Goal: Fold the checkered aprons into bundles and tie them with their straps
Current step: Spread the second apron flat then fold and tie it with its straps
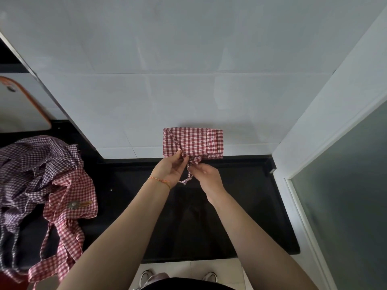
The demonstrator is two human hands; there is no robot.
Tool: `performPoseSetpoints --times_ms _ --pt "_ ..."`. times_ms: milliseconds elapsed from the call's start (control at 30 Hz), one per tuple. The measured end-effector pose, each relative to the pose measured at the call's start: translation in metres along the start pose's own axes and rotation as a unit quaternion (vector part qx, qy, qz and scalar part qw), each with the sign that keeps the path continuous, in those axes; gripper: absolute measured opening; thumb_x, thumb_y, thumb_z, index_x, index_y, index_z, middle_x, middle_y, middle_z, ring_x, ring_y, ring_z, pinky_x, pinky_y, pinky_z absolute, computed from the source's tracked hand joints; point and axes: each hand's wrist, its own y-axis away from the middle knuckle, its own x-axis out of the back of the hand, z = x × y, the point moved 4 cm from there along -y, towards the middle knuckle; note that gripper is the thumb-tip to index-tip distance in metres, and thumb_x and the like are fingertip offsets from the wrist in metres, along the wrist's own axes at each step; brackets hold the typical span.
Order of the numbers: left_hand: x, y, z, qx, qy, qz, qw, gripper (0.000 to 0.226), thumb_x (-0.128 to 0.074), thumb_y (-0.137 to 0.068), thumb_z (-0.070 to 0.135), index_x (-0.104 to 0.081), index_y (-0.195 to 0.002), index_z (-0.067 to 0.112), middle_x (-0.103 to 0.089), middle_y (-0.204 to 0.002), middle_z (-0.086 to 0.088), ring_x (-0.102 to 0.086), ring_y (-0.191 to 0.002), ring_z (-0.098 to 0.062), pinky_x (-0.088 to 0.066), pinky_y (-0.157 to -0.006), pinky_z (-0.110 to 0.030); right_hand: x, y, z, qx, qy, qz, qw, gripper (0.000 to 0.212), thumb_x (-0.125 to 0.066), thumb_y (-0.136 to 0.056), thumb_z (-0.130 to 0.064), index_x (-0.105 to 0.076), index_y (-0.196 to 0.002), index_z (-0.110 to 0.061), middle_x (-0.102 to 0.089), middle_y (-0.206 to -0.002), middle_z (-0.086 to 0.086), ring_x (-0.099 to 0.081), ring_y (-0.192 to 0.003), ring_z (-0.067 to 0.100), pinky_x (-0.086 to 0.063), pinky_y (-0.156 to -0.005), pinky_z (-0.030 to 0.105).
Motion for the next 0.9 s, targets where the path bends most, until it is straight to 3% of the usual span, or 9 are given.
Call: performPoseSetpoints --times_ms 67,133,267,367,500,633,733,833,900 --pt "0.004 -0.002 0.005 0.007 -0.004 -0.004 1.000 0.006 -0.060 -0.095 0.000 -0.064 -0.098 0.001 -0.069 -0.093 -0.013 -0.068 -0.090 -0.022 -0.062 -0.074 -0.032 0.005 0.000 0.004 -0.025 0.005 -0.048 0.999 0.018 -0.067 -0.094 -0.027 -0.073 -0.098 -0.010 -0.070 -0.076 0.004 -0.067 -0.075 0.018 -0.054 -0.083 0.037" --pt "0.008 -0.005 0.010 0.024 -0.026 -0.023 0.999 0.007 -0.060 -0.095 0.004 -0.066 -0.093 0.002 -0.070 -0.085 -0.010 -0.068 -0.085 -0.020 -0.062 -0.069 -0.028 0.008 0.000 0.009 -0.066 -0.013 -0.118 0.991 0.022 -0.063 -0.097 -0.024 -0.070 -0.101 -0.004 -0.055 -0.063 0.003 -0.052 -0.058 0.016 -0.051 -0.068 0.036" --pt "0.015 -0.005 0.026 0.068 -0.139 -0.092 0.984 0.006 -0.062 -0.091 0.012 -0.066 -0.092 0.009 -0.071 -0.086 -0.005 -0.069 -0.083 -0.017 -0.061 -0.070 -0.025 0.030 -0.003 0.010 -0.124 -0.033 -0.211 0.969 0.020 -0.053 -0.102 -0.016 -0.062 -0.088 -0.005 -0.037 -0.058 -0.002 -0.028 -0.049 0.010 -0.023 -0.052 0.026" --pt "0.019 0.001 0.036 0.096 -0.235 -0.123 0.959 0.017 -0.065 -0.080 0.013 -0.065 -0.097 0.008 -0.071 -0.088 -0.006 -0.070 -0.082 -0.018 -0.061 -0.072 -0.029 0.054 -0.016 0.000 -0.148 -0.028 -0.168 0.974 0.032 -0.043 -0.102 -0.005 -0.045 -0.071 -0.013 -0.031 -0.058 0.000 -0.023 -0.047 0.010 -0.017 -0.048 0.025" --pt "0.021 0.001 0.030 0.129 -0.295 -0.149 0.935 0.026 -0.061 -0.084 0.009 -0.062 -0.110 0.003 -0.071 -0.094 -0.011 -0.070 -0.087 -0.024 -0.062 -0.077 -0.035 0.075 -0.034 -0.023 -0.121 0.051 -0.138 0.982 0.031 -0.056 -0.101 -0.029 -0.065 -0.092 0.000 -0.051 -0.080 0.014 -0.044 -0.064 0.025 -0.033 -0.058 0.030" --pt "0.024 -0.006 0.022 0.087 -0.321 -0.129 0.934 0.017 -0.051 -0.098 0.003 -0.062 -0.111 0.002 -0.072 -0.098 -0.010 -0.072 -0.085 -0.021 -0.062 -0.074 -0.032 0.080 -0.035 -0.053 -0.071 0.093 -0.133 0.984 0.028 -0.051 -0.103 -0.027 -0.064 -0.088 -0.008 -0.044 -0.062 0.000 -0.035 -0.051 0.012 -0.027 -0.052 0.027" --pt "0.027 -0.009 0.019 0.059 -0.347 -0.083 0.932 0.019 -0.052 -0.099 0.002 -0.059 -0.117 0.001 -0.069 -0.102 -0.010 -0.068 -0.091 -0.022 -0.058 -0.075 -0.033 0.076 -0.035 -0.064 -0.040 0.137 -0.104 0.984 0.025 -0.054 -0.101 -0.026 -0.066 -0.091 -0.006 -0.047 -0.063 0.000 -0.038 -0.052 0.012 -0.032 -0.052 0.027" --pt "0.033 -0.015 0.015 0.036 -0.331 -0.028 0.943 0.030 -0.055 -0.098 0.002 -0.055 -0.128 -0.004 -0.068 -0.103 -0.012 -0.066 -0.092 -0.023 -0.055 -0.074 -0.034 0.068 -0.034 -0.065 -0.026 0.167 -0.054 0.984 0.024 -0.056 -0.099 -0.028 -0.070 -0.097 -0.009 -0.062 -0.081 0.002 -0.058 -0.072 0.014 -0.049 -0.070 0.029" --pt "0.037 -0.020 0.013 0.019 -0.280 0.005 0.960 0.033 -0.054 -0.098 0.001 -0.053 -0.131 -0.004 -0.067 -0.103 -0.012 -0.065 -0.091 -0.024 -0.055 -0.077 -0.037 0.067 -0.033 -0.063 0.008 0.136 0.040 0.990 0.021 -0.054 -0.098 -0.030 -0.066 -0.103 -0.013 -0.064 -0.097 0.000 -0.061 -0.090 0.015 -0.050 -0.084 0.032"
